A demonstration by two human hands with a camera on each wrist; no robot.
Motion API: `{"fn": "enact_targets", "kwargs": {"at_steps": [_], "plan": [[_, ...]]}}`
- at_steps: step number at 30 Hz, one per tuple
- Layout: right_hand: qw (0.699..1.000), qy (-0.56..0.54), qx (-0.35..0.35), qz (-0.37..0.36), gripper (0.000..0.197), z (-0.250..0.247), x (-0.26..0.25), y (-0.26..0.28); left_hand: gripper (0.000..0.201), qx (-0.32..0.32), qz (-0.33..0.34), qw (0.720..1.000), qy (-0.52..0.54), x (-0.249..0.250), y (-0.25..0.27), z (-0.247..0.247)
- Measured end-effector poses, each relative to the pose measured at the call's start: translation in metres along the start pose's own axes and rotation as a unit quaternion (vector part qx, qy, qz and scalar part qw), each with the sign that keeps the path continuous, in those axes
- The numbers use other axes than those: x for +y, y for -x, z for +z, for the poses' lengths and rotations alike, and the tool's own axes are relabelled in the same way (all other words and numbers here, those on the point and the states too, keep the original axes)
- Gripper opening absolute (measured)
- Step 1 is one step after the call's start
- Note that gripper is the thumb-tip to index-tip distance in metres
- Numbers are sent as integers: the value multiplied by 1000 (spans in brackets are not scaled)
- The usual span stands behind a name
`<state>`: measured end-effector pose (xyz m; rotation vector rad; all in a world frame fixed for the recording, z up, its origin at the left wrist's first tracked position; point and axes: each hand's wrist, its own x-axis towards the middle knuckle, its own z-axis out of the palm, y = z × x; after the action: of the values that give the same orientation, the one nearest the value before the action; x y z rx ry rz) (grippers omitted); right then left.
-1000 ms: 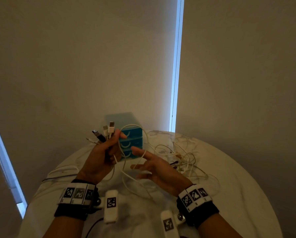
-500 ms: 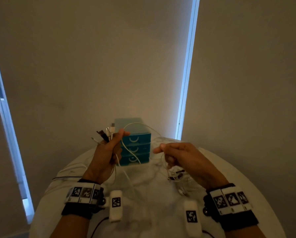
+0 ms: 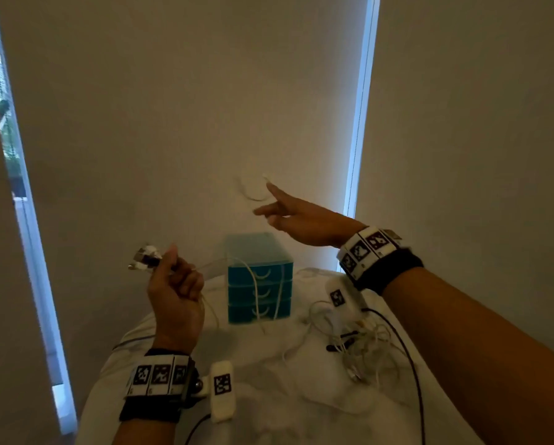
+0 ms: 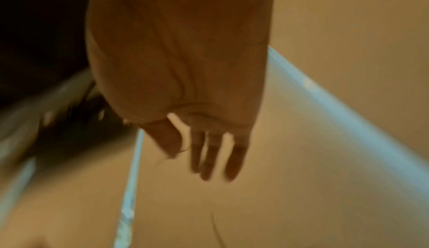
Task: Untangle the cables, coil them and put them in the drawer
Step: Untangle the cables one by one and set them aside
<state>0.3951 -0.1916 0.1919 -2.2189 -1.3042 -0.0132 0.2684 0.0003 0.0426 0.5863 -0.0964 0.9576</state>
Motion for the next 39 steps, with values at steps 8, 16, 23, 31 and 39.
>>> {"fn": "enact_targets", "kwargs": {"at_steps": [8, 16, 23, 31, 39], "plan": [[957, -264, 120, -12, 29, 14, 0, 34, 23, 6, 96, 995, 28, 11, -10, -6], [969, -222, 99, 40, 26, 65, 42, 57, 30, -198, -185, 829, -490, -29, 11, -6], [979, -177, 89, 42, 35, 105, 52, 51, 30, -274, -164, 704, -634, -49, 22, -6], [944, -305, 45, 121, 38, 115, 52, 49, 28, -342, -104, 635, -685, -52, 35, 2], [992, -3, 102, 68, 36, 124, 59, 42, 26, -384, -61, 527, -756, -65, 34, -4]]}}
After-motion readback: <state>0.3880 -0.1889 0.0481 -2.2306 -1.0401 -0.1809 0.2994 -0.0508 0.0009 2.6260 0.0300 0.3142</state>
